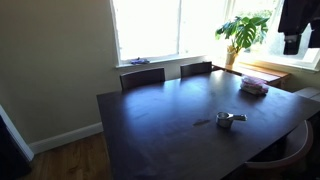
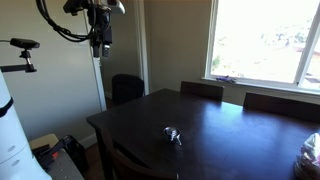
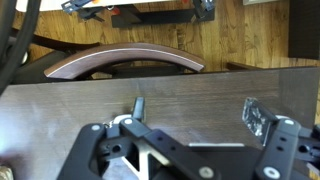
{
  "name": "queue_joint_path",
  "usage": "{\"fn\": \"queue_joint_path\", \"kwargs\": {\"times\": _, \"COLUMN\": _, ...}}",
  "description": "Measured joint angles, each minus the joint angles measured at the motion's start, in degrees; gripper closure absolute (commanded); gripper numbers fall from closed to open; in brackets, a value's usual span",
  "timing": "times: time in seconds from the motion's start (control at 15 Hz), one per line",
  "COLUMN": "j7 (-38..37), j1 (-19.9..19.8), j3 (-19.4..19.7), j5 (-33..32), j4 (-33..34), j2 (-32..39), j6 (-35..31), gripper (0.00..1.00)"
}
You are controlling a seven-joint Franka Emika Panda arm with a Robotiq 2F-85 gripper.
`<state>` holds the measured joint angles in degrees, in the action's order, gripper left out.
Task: Separate the pots
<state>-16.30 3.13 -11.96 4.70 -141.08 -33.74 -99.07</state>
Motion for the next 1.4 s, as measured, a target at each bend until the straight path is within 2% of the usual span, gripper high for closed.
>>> {"fn": "queue_joint_path", "kwargs": {"times": 0.27, "j7": 1.3, "j1": -0.2, "j3": 1.0, "j5": -1.6, "j4": 0.0, "j2": 0.0, "j6": -1.8, "gripper": 0.00}}
{"fn": "queue_joint_path", "kwargs": {"times": 0.6, "j7": 4.6, "j1": -1.9, "j3": 5.2, "j5": -5.3, "j4": -0.6, "j2": 1.1, "j6": -8.4, "gripper": 0.00}}
{"fn": "queue_joint_path", "kwargs": {"times": 1.0, "j7": 11.2, "j1": -3.5, "j3": 9.6, "j5": -9.0, "j4": -2.1, "j2": 7.1, "j6": -18.5, "gripper": 0.00}}
{"fn": "queue_joint_path", "kwargs": {"times": 1.2, "j7": 12.6, "j1": -4.0, "j3": 10.2, "j5": -10.6, "j4": -2.2, "j2": 11.4, "j6": -22.5, "gripper": 0.00}}
{"fn": "queue_joint_path", "kwargs": {"times": 1.4, "j7": 12.7, "j1": -4.1, "j3": 10.2, "j5": -11.1, "j4": -2.2, "j2": 13.7, "j6": -23.6, "gripper": 0.00}}
